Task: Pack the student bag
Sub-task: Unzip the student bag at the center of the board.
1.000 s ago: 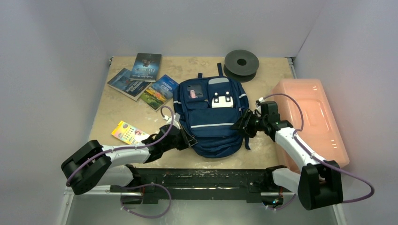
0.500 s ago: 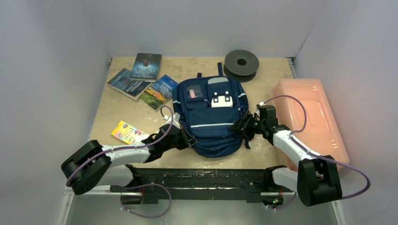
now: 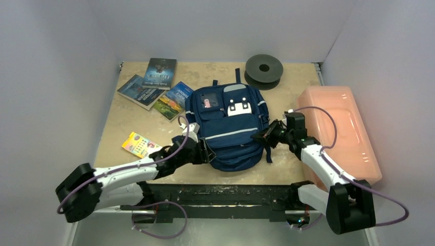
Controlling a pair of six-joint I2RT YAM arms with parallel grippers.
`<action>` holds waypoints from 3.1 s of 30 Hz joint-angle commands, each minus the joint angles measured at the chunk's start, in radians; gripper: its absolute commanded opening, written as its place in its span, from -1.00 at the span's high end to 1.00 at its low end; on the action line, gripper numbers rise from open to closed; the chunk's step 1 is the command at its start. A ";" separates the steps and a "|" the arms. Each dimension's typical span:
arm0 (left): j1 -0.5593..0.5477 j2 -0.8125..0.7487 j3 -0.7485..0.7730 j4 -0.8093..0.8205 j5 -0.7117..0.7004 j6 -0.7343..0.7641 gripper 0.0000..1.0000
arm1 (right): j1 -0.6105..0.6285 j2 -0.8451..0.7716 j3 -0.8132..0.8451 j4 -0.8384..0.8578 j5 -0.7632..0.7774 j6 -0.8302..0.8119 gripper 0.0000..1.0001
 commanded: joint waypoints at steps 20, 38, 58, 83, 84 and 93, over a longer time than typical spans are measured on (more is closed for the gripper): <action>-0.295 -0.173 0.542 -0.888 -0.527 -0.023 -0.21 | 0.003 -0.141 0.138 -0.098 -0.027 0.480 1.00; -0.350 0.228 0.619 -0.105 -0.478 -0.209 -0.09 | 0.004 -0.144 0.213 -0.128 0.042 0.621 1.00; -0.388 0.480 0.859 -0.483 -0.770 -0.680 0.29 | 0.005 -0.127 0.268 -0.154 0.100 0.621 1.00; -0.347 0.473 0.730 -0.621 -0.579 -0.330 1.00 | -0.040 -0.120 0.266 -0.136 0.087 0.148 1.00; -0.340 0.445 0.668 -0.616 -0.547 -0.269 1.00 | -0.046 -0.124 0.243 -0.111 0.071 0.104 1.00; -0.256 0.278 0.350 -0.607 -0.319 0.062 1.00 | -0.140 -0.005 0.259 -0.251 -0.078 -0.399 1.00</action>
